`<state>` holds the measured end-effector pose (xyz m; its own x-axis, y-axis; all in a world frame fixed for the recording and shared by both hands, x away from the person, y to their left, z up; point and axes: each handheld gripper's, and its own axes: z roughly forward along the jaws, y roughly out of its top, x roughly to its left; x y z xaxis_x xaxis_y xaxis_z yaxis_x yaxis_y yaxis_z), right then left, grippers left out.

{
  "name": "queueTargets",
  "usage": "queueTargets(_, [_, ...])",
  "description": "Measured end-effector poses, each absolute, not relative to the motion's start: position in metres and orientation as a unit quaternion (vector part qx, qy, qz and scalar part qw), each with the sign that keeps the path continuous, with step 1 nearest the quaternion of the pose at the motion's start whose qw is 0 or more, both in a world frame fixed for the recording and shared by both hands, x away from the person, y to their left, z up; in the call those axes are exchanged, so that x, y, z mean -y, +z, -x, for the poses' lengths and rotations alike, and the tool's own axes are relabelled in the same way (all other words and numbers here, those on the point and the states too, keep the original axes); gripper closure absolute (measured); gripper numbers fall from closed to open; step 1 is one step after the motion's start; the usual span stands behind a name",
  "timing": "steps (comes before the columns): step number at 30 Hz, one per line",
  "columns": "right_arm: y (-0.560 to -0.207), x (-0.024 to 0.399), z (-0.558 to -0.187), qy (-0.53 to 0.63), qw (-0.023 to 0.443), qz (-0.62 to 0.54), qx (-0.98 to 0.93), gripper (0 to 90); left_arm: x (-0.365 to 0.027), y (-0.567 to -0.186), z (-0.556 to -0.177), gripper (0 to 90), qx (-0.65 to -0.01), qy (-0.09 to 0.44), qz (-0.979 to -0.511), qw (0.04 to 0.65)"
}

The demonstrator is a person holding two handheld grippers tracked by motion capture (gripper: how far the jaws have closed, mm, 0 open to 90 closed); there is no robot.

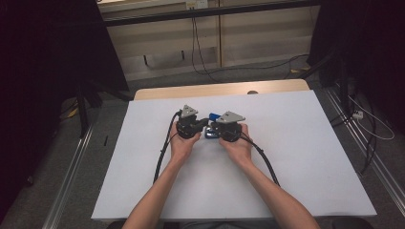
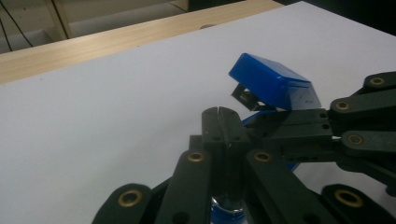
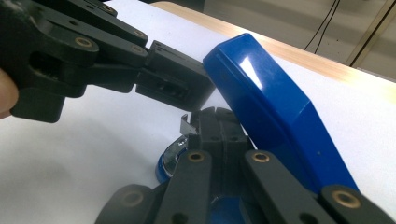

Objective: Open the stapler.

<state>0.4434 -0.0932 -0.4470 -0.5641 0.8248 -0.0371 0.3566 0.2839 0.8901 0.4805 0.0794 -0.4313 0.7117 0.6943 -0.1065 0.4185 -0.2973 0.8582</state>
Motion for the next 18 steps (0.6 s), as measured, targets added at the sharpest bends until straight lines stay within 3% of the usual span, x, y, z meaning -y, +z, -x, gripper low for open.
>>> queueTargets(18, [-0.4452,0.0952,-0.4447,0.450,0.266,-0.394,-0.756,90.0,-0.0777,-0.4380,-0.4821,90.0,-0.327,0.153,-0.812,0.459])
